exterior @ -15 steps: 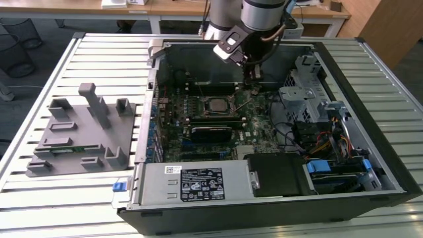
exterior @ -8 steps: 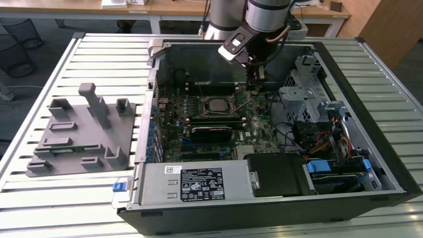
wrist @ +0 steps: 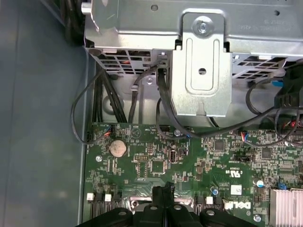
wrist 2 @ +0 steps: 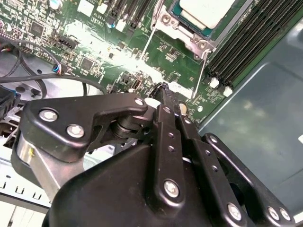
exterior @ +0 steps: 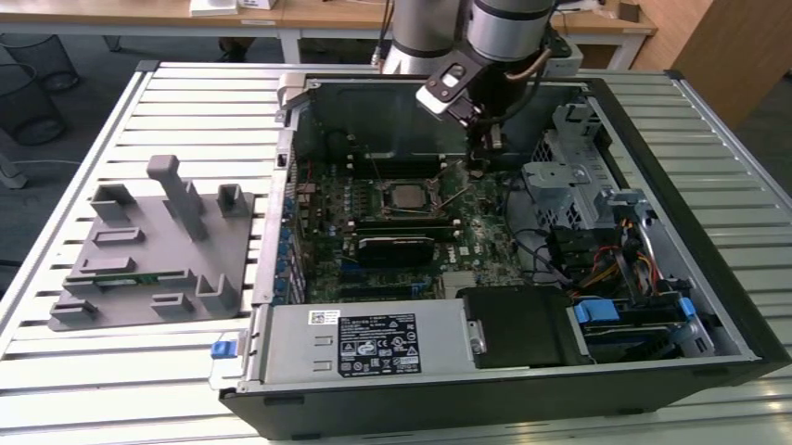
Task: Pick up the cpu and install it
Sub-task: 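Close the cpu cover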
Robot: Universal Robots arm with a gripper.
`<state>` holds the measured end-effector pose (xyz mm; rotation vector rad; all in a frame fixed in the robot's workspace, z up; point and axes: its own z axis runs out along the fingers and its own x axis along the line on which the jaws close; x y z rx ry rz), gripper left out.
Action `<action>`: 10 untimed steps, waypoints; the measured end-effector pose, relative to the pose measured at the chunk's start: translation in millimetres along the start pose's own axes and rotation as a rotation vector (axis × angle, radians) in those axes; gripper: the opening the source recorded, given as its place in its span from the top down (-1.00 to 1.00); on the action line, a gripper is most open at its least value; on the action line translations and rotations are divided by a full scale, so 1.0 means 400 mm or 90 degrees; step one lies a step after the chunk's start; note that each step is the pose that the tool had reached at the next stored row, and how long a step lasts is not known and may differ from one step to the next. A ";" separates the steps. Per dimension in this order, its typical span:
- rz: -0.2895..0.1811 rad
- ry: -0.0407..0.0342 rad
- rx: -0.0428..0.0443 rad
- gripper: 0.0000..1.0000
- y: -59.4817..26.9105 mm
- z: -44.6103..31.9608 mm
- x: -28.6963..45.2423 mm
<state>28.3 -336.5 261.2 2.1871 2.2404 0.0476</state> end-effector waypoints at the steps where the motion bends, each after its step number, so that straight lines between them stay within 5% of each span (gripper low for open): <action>1: 0.000 0.0000 0.0004 0.79 0.003 0.001 0.000; 10: 0.000 -0.0001 0.0022 0.79 0.024 0.009 -0.001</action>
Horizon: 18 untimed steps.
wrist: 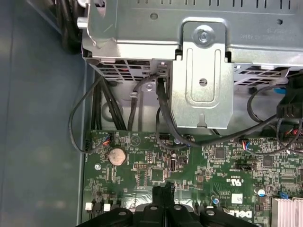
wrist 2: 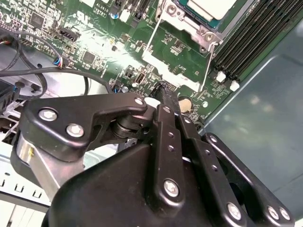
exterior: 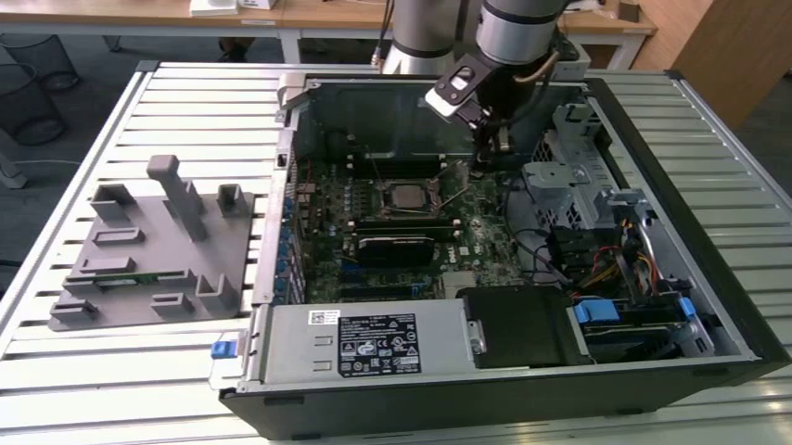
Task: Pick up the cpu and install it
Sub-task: 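Close the cpu cover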
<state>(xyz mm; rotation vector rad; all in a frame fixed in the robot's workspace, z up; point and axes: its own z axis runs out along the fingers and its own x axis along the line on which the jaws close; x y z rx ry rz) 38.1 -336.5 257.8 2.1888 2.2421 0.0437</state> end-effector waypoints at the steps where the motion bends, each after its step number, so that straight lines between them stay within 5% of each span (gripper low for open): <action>1: 0.000 0.0000 0.0000 0.79 0.001 0.001 0.000; 18: 0.000 -0.0001 0.0004 0.79 0.005 0.032 -0.001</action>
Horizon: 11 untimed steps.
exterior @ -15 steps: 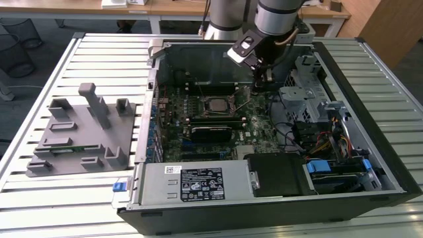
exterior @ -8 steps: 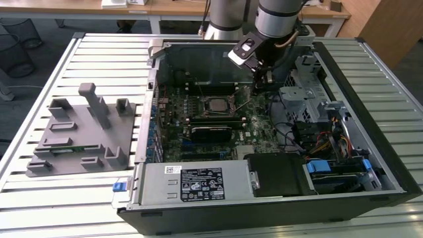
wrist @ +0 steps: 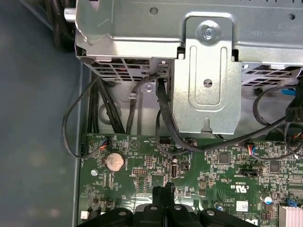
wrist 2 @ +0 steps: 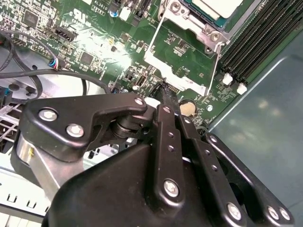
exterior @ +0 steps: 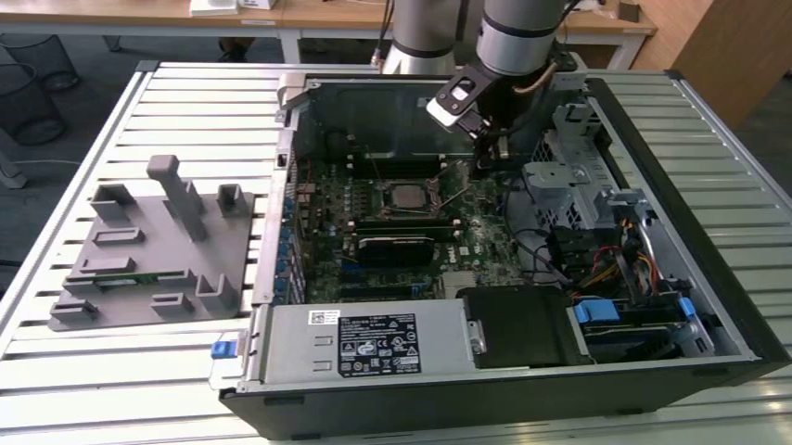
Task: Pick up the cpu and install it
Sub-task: 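Close the cpu cover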
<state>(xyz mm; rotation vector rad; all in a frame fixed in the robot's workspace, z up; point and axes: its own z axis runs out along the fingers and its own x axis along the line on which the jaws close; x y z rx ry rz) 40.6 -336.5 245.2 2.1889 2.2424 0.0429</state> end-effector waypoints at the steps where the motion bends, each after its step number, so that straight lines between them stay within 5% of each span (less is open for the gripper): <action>1: 0.000 0.0000 0.0001 0.79 -0.001 0.000 0.000; 11: 0.000 0.0003 0.0002 0.79 -0.021 0.002 0.000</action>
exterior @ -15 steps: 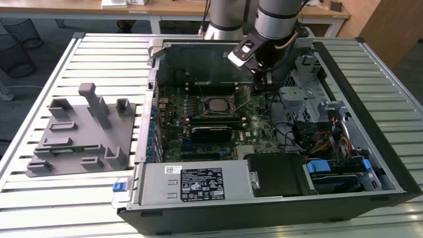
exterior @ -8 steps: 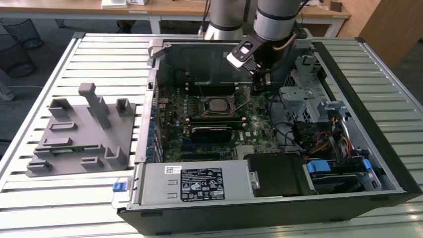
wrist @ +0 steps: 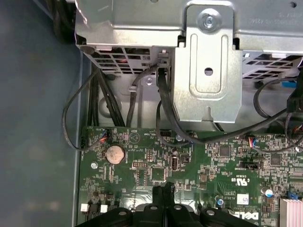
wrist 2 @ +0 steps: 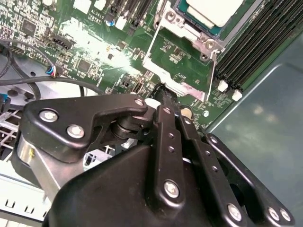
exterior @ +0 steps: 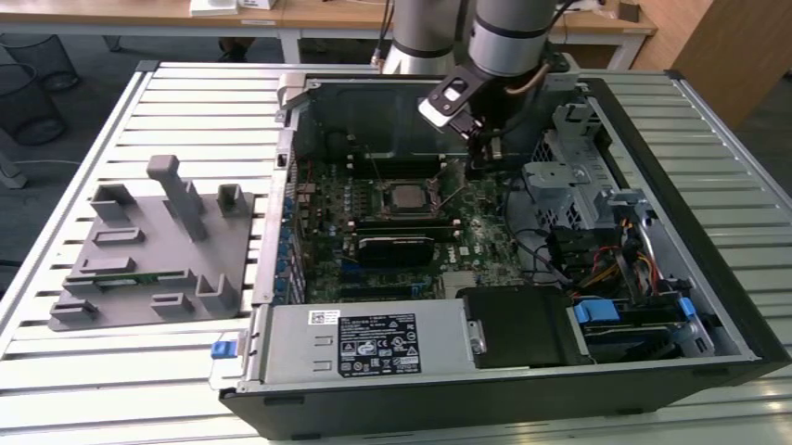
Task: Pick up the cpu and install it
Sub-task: 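Close the cpu cover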
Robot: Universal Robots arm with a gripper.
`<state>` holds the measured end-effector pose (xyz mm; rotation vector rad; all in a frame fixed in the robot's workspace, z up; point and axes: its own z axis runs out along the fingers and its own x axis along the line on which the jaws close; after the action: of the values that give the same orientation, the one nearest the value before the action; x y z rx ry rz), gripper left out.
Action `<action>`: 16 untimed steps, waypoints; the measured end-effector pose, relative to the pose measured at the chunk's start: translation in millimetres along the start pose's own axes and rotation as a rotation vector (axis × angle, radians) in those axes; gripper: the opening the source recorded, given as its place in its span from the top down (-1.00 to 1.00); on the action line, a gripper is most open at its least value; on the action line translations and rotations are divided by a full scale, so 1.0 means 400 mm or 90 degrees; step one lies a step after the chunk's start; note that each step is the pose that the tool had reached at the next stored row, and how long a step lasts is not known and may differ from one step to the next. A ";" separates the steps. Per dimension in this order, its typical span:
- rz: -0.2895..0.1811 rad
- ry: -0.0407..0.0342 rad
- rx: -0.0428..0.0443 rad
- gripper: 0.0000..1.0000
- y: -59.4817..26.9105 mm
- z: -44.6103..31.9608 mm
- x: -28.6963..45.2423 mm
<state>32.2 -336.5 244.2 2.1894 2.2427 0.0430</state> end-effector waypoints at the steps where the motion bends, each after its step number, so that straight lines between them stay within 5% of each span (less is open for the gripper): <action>1: 0.000 -0.0001 0.0000 0.79 -0.001 0.000 0.000; 16: 0.000 0.0000 0.0000 0.79 -0.011 0.000 0.000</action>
<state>27.6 -336.5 243.9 2.1894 2.2427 0.0429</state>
